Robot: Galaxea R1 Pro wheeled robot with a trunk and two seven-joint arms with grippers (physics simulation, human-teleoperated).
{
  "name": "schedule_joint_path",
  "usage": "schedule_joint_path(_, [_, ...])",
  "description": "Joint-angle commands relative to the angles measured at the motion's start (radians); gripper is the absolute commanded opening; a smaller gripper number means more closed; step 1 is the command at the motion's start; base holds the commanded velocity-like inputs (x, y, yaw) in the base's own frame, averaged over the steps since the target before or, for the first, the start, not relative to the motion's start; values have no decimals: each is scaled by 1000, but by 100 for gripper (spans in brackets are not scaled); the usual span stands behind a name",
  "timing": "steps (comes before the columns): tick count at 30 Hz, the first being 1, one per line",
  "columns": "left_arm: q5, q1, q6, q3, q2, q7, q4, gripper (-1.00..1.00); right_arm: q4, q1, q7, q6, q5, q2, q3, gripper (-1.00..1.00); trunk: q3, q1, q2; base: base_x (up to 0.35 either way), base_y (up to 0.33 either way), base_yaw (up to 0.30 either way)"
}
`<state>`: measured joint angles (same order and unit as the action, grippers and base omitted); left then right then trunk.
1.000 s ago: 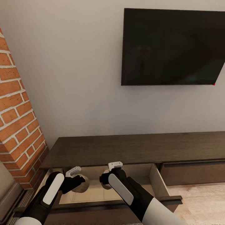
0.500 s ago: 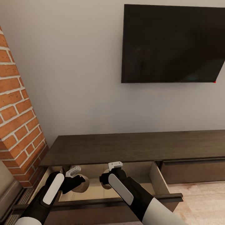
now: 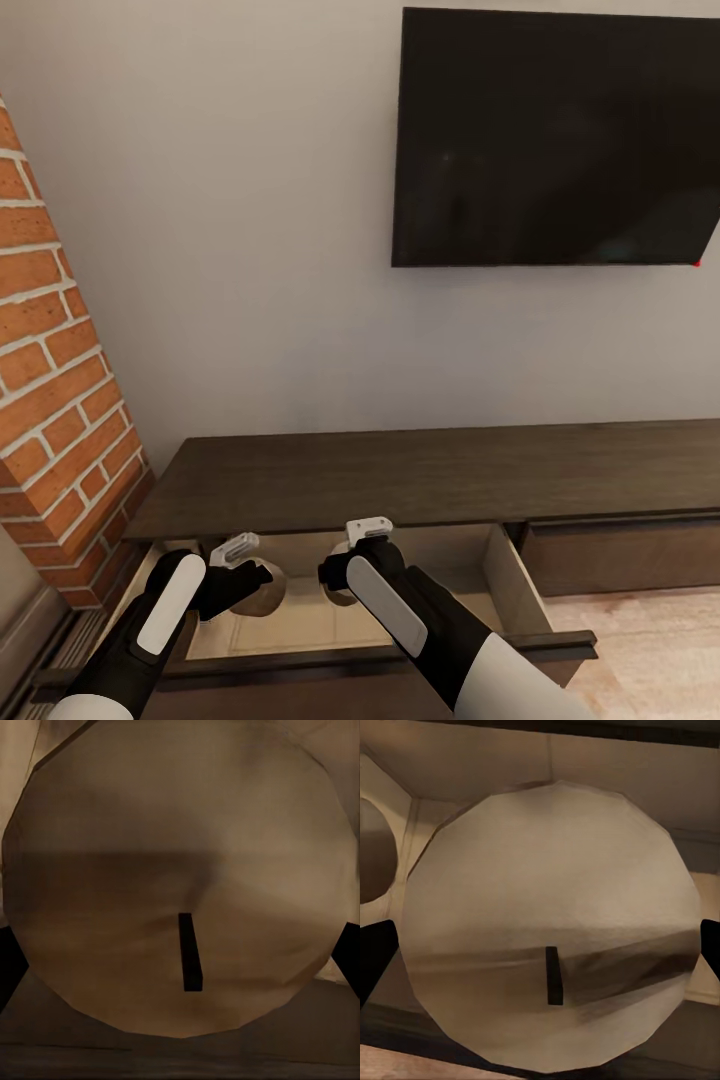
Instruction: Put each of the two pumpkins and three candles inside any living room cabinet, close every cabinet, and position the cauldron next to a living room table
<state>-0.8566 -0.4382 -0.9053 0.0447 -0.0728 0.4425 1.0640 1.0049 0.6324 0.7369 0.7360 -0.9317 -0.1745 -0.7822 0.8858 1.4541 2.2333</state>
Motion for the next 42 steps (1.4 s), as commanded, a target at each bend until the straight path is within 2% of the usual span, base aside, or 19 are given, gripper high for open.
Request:
schedule_joint_path(1, [-12, -1, 0, 3, -1, 11, 1, -100, 1, 1, 12, -3, -13, 0, -2, -100, 1, 0, 0, 116, 64, 0])
schedule_joint_path(25, [-10, -1, 0, 3, -1, 12, 3, -100, 0, 1, 12, -3, -13, 0, -2, -100, 1, 0, 0, 73, 22, 0])
schedule_joint_path(42, [-7, -1, 2, 3, -2, 12, 0, -100, 0, 1, 13, -5, -12, 0, -9, -100, 54, 65, 119, 0, 0, 0])
